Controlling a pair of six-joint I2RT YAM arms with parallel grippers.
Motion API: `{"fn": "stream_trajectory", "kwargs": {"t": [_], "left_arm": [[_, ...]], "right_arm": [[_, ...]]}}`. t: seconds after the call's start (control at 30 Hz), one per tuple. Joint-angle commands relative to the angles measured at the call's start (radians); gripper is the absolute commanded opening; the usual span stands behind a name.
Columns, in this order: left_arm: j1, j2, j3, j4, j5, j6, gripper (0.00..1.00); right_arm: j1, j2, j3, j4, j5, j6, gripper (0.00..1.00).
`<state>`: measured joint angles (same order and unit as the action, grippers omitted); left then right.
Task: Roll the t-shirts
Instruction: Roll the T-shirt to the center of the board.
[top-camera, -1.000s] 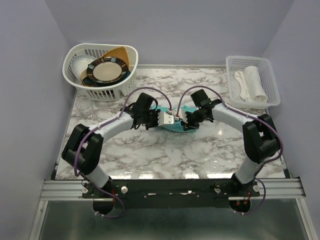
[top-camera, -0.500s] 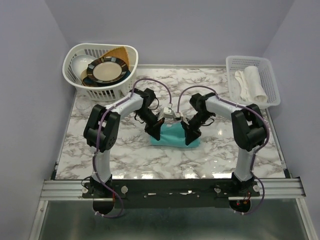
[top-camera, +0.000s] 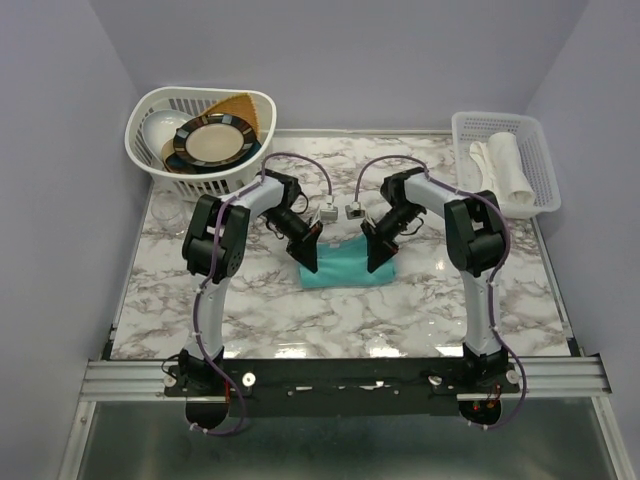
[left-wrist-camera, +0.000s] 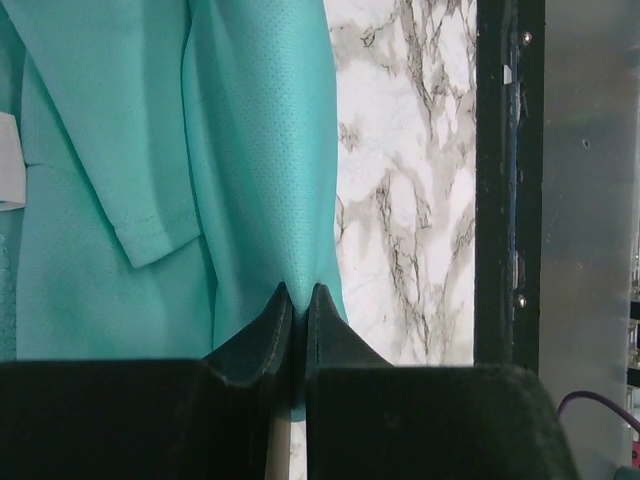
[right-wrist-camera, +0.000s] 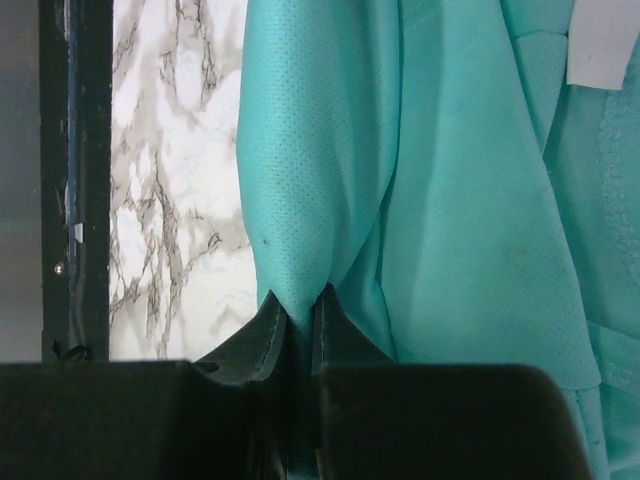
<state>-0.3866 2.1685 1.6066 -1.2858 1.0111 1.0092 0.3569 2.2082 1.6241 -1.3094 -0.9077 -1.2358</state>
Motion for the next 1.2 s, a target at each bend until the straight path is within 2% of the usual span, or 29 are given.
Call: {"fn": "stream_trajectory", "kwargs": {"t": [0.0,0.17,0.33,0.37,0.4,0.47,0.5,0.53,0.57,0.6,0.63,0.7,0.87,0.9,0.97,1.0,1.07,1.17], "left_arm": [[0.026,0.060,0.018,-0.173,-0.026,0.012,0.03],[0.034,0.096,0.013,-0.129,-0.078,-0.033,0.04],[0.057,0.045,-0.013,-0.058,-0.132,-0.061,0.26],[0.060,0.016,-0.025,-0.049,-0.143,-0.058,0.30],[0.066,-0.024,-0.042,-0.002,-0.155,-0.069,0.38],[0.065,-0.195,-0.130,0.083,-0.219,-0.084,0.47],[0.063,-0.263,-0.173,0.192,-0.244,-0.090,0.52],[0.051,-0.403,-0.219,0.254,-0.268,-0.107,0.54],[0.040,-0.473,-0.322,0.317,-0.325,-0.124,0.57],[0.026,-0.540,-0.379,0.464,-0.360,-0.145,0.63],[0.006,-0.606,-0.434,0.536,-0.394,-0.164,0.67],[-0.082,-0.783,-0.615,0.754,-0.535,-0.227,0.75],[-0.302,-1.037,-0.957,1.070,-0.767,-0.244,0.77],[-0.370,-1.062,-1.006,1.206,-0.858,-0.218,0.77],[-0.434,-1.102,-1.129,1.339,-0.923,-0.175,0.78],[-0.470,-1.101,-1.157,1.455,-0.948,-0.146,0.80],[-0.495,-1.063,-1.215,1.558,-1.029,-0.118,0.82],[-0.517,-0.998,-1.258,1.683,-1.069,-0.084,0.82]], "right_arm": [[-0.015,0.093,0.057,-0.217,0.044,0.022,0.14],[-0.015,0.177,0.118,-0.217,0.061,0.091,0.17],[-0.015,0.237,0.180,-0.218,0.082,0.168,0.20],[-0.015,0.257,0.203,-0.220,0.089,0.233,0.20],[-0.013,0.275,0.221,-0.218,0.105,0.272,0.19],[-0.015,0.335,0.287,-0.218,0.121,0.385,0.19],[-0.015,0.344,0.299,-0.217,0.130,0.407,0.19],[-0.015,0.360,0.318,-0.217,0.136,0.424,0.19],[-0.013,0.364,0.324,-0.215,0.138,0.458,0.19],[-0.015,0.367,0.326,-0.214,0.139,0.463,0.19],[-0.015,0.367,0.324,-0.208,0.145,0.469,0.20],[-0.007,0.355,0.310,-0.171,0.162,0.516,0.20],[0.005,0.361,0.313,-0.171,0.188,0.523,0.20],[0.004,0.363,0.315,-0.174,0.188,0.519,0.21],[0.005,0.360,0.313,-0.171,0.188,0.522,0.21],[0.005,0.358,0.312,-0.169,0.188,0.524,0.21],[0.005,0.360,0.309,-0.168,0.185,0.526,0.21],[0.005,0.363,0.310,-0.172,0.184,0.519,0.21]]}}
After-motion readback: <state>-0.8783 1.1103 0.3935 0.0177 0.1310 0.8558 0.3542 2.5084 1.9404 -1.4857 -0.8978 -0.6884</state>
